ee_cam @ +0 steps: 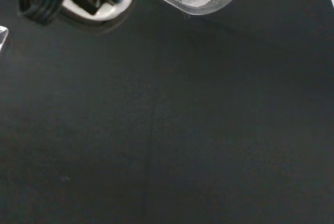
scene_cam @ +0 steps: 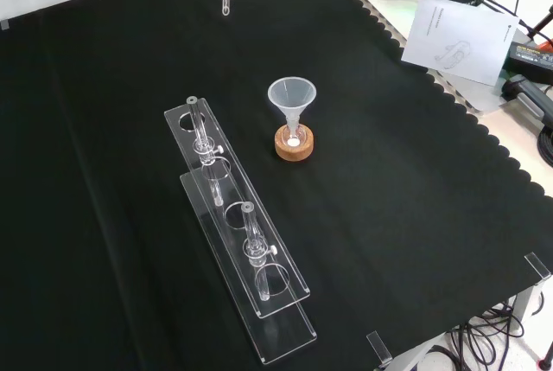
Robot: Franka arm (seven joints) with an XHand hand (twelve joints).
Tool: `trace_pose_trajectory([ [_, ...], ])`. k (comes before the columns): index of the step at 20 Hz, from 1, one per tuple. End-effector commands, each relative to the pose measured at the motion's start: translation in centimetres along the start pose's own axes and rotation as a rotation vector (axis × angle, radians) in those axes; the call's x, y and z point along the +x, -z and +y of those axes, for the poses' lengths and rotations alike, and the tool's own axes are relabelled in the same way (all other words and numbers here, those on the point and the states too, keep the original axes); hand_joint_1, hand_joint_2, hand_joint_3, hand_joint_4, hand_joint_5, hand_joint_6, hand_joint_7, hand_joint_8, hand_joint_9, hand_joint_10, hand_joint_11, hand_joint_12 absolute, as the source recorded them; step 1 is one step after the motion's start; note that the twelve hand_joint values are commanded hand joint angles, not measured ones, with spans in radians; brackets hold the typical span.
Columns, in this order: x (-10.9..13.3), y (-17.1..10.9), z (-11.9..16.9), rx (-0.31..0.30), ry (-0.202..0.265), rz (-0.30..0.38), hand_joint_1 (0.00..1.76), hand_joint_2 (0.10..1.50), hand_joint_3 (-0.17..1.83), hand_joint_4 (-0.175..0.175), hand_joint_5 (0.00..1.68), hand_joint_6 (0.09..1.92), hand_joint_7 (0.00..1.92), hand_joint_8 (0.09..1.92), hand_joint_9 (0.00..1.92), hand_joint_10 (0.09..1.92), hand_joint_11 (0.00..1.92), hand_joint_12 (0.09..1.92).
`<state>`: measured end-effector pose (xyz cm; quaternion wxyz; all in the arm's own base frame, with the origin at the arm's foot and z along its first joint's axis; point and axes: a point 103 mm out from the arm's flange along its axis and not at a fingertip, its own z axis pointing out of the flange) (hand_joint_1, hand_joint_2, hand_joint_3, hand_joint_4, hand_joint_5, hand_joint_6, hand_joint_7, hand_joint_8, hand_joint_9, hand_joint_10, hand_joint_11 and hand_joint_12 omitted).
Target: Put the weighing funnel back on the table.
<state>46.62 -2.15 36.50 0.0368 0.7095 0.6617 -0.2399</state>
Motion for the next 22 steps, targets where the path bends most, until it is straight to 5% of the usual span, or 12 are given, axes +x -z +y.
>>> trace_pose_trajectory([
  [1,0.1,-2.4,4.5,0.005,0.001,0.026,1.1,0.67,0.68,0.175,1.19,0.83,0.56,0.64,0.96,0.31,0.77,1.08],
  [14,0.5,-9.2,12.2,0.082,0.038,0.049,1.1,0.67,0.68,0.175,1.19,0.83,0.56,0.64,0.96,0.31,0.78,1.08],
  [22,3.0,-13.8,14.6,0.128,0.074,0.053,1.1,0.67,0.68,0.175,1.19,0.83,0.56,0.64,0.96,0.31,0.78,1.08],
])
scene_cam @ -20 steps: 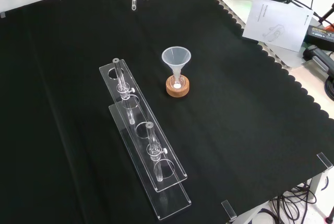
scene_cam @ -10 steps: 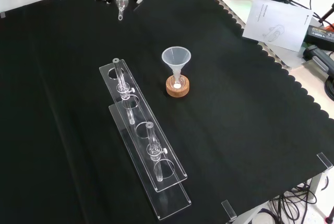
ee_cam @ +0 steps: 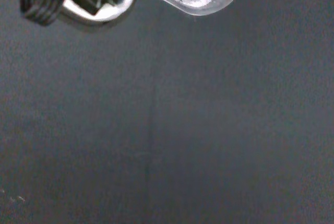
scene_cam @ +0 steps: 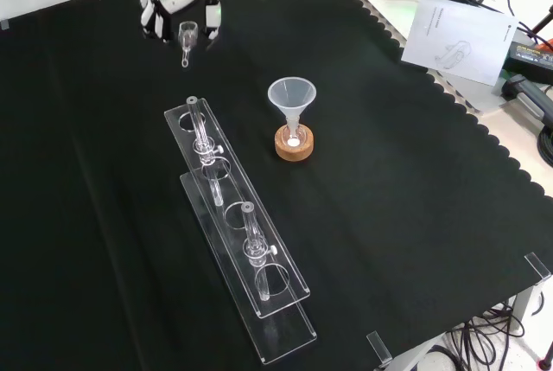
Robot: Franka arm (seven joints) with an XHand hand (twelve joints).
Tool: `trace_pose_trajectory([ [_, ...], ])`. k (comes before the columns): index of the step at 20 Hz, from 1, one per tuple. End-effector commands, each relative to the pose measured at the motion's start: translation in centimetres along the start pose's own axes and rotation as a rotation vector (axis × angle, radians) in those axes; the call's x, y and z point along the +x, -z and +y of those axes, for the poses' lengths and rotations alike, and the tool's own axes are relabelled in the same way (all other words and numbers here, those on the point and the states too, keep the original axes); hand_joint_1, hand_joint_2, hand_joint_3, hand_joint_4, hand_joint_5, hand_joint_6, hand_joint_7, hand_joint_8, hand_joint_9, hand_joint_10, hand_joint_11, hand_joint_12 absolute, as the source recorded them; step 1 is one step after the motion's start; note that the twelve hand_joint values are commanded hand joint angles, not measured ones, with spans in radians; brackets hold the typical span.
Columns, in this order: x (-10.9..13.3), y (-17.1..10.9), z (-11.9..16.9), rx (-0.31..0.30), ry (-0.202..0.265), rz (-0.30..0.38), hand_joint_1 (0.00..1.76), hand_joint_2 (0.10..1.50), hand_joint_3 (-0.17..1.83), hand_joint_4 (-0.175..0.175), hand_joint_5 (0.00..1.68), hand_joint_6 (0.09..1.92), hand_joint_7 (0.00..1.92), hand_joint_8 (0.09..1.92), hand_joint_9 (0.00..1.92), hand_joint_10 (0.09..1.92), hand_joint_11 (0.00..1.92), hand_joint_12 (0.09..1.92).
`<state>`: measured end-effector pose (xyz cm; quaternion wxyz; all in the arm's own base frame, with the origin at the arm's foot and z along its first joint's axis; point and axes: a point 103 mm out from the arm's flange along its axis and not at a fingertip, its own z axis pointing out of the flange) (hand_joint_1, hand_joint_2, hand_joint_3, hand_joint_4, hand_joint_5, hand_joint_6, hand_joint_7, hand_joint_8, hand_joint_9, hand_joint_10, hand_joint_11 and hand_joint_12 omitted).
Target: Put the weighing funnel back on the table.
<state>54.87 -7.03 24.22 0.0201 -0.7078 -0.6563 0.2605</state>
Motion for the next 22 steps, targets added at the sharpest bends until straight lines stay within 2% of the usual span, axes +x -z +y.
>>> trace_pose_trajectory([
  [1,2.7,-3.9,3.5,0.016,0.051,0.005,1.1,0.67,0.68,0.175,1.19,0.83,0.56,0.64,0.96,0.31,0.78,1.08],
  [4,3.3,-5.2,4.1,-0.01,0.06,0.019,1.1,0.67,0.68,0.175,1.19,0.83,0.56,0.64,0.96,0.31,0.78,1.08],
  [10,2.2,-7.8,5.3,-0.019,0.062,0.079,1.1,0.67,0.68,0.175,1.19,0.83,0.57,0.64,0.96,0.31,0.78,1.08],
  [22,3.6,-11.0,7.4,0.02,0.076,0.075,1.1,0.67,0.69,0.175,1.19,0.84,0.56,0.64,0.96,0.31,0.78,1.08],
])
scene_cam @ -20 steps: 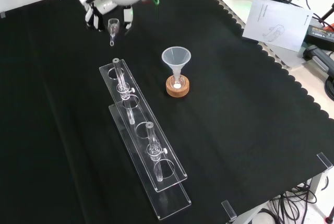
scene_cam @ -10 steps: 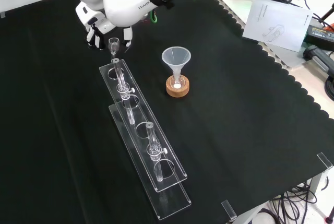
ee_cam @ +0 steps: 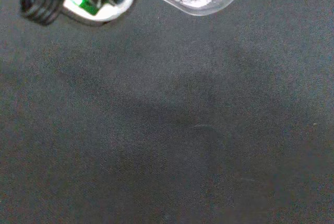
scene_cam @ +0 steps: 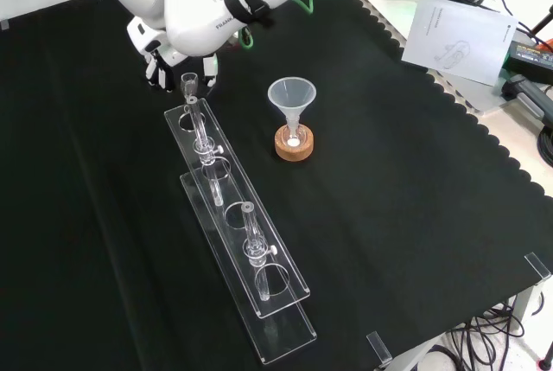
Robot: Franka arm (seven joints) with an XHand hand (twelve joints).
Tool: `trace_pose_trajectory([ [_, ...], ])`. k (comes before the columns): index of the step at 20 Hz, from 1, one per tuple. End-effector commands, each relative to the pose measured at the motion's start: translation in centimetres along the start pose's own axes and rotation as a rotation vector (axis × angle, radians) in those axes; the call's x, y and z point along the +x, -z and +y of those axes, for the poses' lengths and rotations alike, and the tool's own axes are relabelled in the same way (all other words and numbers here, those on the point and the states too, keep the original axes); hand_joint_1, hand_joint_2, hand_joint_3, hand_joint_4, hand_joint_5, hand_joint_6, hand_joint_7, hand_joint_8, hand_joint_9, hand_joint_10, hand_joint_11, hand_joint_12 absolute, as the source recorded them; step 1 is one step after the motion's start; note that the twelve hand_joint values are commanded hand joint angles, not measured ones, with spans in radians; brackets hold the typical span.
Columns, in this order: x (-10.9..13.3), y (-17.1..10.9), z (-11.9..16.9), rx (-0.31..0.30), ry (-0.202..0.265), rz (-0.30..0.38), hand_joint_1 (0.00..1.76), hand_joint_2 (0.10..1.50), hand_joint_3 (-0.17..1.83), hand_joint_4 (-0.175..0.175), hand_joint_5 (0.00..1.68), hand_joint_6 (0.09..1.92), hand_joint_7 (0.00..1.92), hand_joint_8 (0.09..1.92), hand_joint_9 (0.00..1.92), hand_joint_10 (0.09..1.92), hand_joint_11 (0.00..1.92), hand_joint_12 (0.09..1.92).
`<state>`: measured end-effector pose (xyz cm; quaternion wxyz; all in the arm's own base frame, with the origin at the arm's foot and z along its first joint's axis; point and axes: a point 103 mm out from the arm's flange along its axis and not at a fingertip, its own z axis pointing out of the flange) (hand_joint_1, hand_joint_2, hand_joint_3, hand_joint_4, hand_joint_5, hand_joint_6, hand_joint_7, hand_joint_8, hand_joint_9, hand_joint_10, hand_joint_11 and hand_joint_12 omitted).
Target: Put the weighing funnel back on the table.
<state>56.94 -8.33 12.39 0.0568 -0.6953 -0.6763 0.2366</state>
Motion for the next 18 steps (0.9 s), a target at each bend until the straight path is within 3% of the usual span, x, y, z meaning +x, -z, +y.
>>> trace_pose_trajectory([
  [1,0.7,-1.4,1.2,0.01,0.012,0.0,1.1,0.67,0.69,0.175,1.19,0.84,0.56,0.64,0.96,0.31,0.78,1.08],
  [4,1.2,-1.6,1.4,-0.011,0.008,-0.003,1.1,0.67,0.69,0.175,1.19,0.84,0.56,0.64,0.97,0.31,0.78,1.08],
  [18,2.0,-2.4,2.8,0.011,0.012,-0.047,1.1,0.67,0.68,0.175,1.19,0.83,0.56,0.64,0.97,0.31,0.79,1.08],
])
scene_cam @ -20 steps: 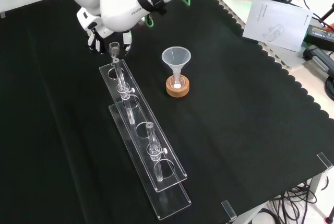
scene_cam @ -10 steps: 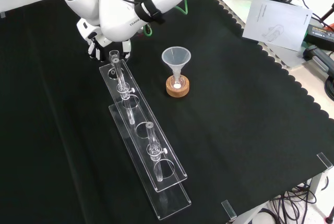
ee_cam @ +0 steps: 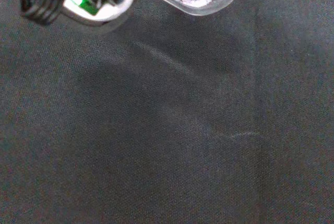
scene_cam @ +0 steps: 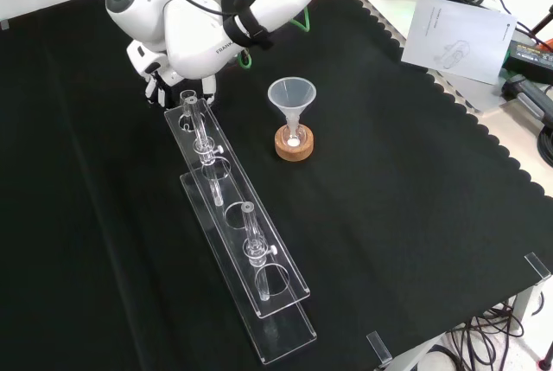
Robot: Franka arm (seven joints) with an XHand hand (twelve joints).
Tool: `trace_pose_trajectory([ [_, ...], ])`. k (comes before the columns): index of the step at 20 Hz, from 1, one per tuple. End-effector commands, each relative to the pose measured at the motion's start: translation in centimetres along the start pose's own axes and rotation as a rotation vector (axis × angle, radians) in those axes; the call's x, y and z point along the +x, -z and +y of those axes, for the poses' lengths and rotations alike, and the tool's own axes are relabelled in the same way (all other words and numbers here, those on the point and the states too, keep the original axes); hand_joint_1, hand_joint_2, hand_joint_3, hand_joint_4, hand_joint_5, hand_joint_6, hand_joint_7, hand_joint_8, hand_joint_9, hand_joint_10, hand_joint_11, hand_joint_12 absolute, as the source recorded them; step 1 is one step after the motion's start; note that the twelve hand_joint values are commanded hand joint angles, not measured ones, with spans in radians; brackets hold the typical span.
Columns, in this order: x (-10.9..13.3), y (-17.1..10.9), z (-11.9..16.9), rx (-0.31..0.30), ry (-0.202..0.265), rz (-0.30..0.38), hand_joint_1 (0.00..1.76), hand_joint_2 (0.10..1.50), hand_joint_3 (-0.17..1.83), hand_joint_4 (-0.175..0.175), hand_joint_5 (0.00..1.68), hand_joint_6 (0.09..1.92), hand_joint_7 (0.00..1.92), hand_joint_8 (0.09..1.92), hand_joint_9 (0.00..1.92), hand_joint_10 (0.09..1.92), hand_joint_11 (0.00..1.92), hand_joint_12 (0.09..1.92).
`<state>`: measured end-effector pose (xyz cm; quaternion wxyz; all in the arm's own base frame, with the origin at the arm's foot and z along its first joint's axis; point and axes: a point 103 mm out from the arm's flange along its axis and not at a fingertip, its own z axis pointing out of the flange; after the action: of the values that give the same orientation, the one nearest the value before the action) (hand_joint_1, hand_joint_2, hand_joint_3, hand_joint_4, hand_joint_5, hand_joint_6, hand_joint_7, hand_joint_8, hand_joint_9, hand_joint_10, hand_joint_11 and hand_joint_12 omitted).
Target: Put the weighing funnel back on the table.
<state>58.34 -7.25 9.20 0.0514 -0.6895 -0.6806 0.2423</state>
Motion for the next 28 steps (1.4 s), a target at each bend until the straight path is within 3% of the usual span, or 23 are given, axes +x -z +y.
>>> trace_pose_trajectory([
  [1,0.3,-0.4,0.4,0.015,0.0,-0.031,1.1,0.67,0.68,0.175,1.19,0.83,0.56,0.64,0.97,0.31,0.79,1.08],
  [7,0.7,-0.6,0.6,0.022,-0.006,-0.03,1.1,0.67,0.68,0.175,1.19,0.83,0.56,0.64,0.97,0.31,0.79,1.08],
  [8,-0.8,-0.9,0.6,0.02,0.001,-0.01,1.1,0.67,0.68,0.175,1.19,0.83,0.56,0.64,0.97,0.31,0.79,1.07],
  [10,-1.5,-1.1,0.6,0.021,0.0,-0.009,1.1,0.67,0.68,0.175,1.19,0.83,0.56,0.64,0.97,0.31,0.79,1.07],
  [18,-0.4,-0.9,0.7,0.016,0.001,-0.008,1.1,0.67,0.68,0.175,1.19,0.83,0.56,0.65,0.97,0.31,0.79,1.07],
  [24,1.3,-0.7,0.6,0.02,0.004,0.001,1.08,0.84,0.4,0.175,1.15,0.79,0.51,0.68,0.94,0.33,0.79,1.07],
  [25,-0.3,-1.1,0.6,0.022,0.008,0.02,1.07,0.88,0.32,0.175,1.13,0.8,0.5,0.68,0.93,0.33,0.79,1.08],
  [27,-0.6,-1.1,0.7,0.034,0.007,0.02,0.99,0.84,0.3,0.067,0.99,0.76,0.47,0.68,0.9,0.35,0.77,1.08],
  [28,-0.3,-1.0,0.7,0.037,0.008,0.018,0.97,0.8,0.34,0.033,0.9,0.75,0.45,0.68,0.88,0.37,0.75,1.09],
])
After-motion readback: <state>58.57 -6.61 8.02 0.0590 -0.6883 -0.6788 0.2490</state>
